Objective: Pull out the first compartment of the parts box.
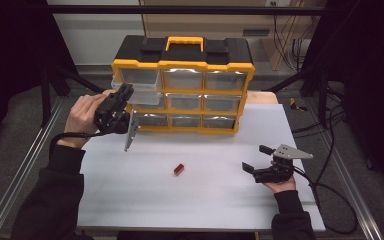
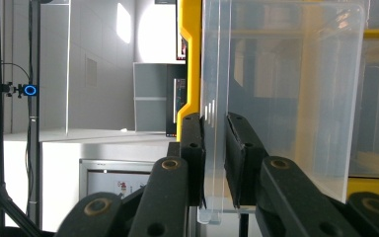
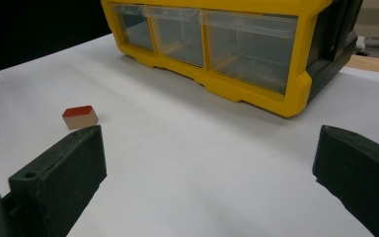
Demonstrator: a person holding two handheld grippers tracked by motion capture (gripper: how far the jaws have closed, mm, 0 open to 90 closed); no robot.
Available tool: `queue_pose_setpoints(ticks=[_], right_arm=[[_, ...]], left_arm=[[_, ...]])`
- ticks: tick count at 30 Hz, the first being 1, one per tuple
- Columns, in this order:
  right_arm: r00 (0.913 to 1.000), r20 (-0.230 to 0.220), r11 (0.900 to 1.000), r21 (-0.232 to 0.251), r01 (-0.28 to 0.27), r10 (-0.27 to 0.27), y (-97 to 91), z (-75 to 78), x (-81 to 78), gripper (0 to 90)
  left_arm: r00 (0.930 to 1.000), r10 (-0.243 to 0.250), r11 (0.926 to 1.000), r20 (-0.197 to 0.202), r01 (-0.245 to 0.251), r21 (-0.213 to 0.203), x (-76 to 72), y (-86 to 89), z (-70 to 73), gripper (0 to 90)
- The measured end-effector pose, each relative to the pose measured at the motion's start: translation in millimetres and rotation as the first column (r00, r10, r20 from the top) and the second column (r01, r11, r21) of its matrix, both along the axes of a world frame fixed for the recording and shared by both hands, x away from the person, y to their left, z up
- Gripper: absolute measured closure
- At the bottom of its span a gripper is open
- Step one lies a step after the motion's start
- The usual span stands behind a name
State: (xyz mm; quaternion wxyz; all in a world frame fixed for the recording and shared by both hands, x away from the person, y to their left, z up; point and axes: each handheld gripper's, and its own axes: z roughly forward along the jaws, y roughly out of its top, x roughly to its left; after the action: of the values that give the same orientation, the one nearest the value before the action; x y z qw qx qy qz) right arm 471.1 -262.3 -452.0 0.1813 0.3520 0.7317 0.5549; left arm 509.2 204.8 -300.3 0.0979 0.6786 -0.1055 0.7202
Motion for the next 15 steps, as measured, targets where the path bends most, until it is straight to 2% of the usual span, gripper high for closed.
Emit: queue_pose_setpoints(ticks=[15], right_arm=[[1.0, 0.0, 1.0, 0.0, 0.0, 0.0, 0.1, -0.1, 0.1, 0.5]], left_arm=[[0.9999, -0.01, 0.9999, 0.005, 0.01, 0.002, -8.9, 1.8, -0.6, 79.4]])
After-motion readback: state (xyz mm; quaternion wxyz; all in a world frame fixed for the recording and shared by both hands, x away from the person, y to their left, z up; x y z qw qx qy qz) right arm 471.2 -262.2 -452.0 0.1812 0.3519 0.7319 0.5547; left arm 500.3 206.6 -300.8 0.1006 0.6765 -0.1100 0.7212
